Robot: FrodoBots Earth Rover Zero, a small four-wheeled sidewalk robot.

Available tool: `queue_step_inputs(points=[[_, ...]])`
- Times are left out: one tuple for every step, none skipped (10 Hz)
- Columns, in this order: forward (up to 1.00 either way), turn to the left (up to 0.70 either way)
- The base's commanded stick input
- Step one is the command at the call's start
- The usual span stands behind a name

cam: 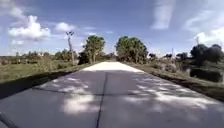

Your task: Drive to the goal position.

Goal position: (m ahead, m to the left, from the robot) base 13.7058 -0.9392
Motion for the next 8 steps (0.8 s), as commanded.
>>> queue_step_inputs(points=[[0.85, 0.0], [0.85, 0.0], [0.85, 0.0], [0.85, 0.0], [0.85, 0.0], [0.85, 0.0], [0.85, 0.0], [0.85, 0.0]])
